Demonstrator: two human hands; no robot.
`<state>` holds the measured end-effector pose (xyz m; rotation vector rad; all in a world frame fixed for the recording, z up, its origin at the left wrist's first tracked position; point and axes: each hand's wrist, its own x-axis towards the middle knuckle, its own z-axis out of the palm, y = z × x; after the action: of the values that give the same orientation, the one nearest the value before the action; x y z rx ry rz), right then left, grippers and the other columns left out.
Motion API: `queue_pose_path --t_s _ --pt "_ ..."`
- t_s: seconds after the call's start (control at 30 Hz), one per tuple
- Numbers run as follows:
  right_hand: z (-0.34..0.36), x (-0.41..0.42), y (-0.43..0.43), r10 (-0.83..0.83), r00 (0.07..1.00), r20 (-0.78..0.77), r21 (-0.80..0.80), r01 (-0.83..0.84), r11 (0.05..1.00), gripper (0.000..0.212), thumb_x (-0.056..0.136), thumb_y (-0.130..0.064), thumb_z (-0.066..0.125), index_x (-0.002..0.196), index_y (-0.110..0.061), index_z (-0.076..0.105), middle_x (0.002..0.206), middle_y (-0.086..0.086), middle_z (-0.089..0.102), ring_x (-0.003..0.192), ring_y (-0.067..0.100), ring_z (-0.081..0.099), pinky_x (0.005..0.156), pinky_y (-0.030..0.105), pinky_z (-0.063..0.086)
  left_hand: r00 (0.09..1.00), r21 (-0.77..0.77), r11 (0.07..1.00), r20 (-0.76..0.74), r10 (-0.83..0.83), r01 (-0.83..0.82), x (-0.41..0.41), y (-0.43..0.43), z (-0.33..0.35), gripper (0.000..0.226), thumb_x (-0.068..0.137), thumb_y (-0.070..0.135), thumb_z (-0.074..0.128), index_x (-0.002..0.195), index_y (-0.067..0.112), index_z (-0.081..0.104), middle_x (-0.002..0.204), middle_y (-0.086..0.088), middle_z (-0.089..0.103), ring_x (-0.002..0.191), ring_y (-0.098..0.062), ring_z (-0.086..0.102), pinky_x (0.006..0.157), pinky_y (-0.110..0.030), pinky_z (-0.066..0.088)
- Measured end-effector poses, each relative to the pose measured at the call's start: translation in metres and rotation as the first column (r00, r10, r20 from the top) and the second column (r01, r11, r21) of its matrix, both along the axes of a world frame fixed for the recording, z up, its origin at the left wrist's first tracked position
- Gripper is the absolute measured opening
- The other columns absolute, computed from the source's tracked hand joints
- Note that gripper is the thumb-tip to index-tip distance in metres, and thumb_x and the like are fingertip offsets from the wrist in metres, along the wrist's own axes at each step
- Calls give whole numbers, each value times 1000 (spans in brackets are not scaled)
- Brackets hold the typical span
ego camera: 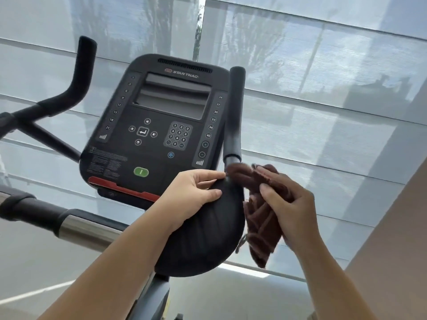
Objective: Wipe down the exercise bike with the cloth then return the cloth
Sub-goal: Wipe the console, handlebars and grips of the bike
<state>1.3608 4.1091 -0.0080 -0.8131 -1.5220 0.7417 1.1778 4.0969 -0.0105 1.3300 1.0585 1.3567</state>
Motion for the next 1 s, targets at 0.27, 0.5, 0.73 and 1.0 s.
queue_pose_path --t_s 0.27,0.5,0.73,1.0 --pt "-7 -25 17 81 995 57 -133 -73 988 37 81 -16 65 113 -33 62 115 2 61 102 17 61 95 44 48 876 138 982 -450 176 -127 1 -24 9 38 81 5 66 116 19 61 110 10 64 102 -3 59 92 -24 45" --pt "-10 -12 7 200 968 152 -116 -183 976 49 79 -11 64 113 -45 55 119 -8 48 105 -4 52 100 29 44 670 350 897 -600 437 -272 18 -55 -7 41 82 8 65 121 17 58 131 10 50 119 -3 44 102 -16 30" --pt "-18 -6 5 218 952 215 -54 -211 976 54 75 -15 63 120 -42 53 121 -10 41 101 -11 50 91 14 45 619 404 828 -551 560 -389 31 -66 -21 35 82 8 64 115 18 62 125 19 49 114 4 44 90 4 25" --pt "-39 -5 -24 156 960 234 33 -169 985 58 71 -20 65 123 -42 51 123 -16 37 112 5 49 93 20 44 601 419 815 -552 578 -399 35 -67 -21 35 83 6 63 116 16 62 125 16 49 114 5 43 90 3 26"
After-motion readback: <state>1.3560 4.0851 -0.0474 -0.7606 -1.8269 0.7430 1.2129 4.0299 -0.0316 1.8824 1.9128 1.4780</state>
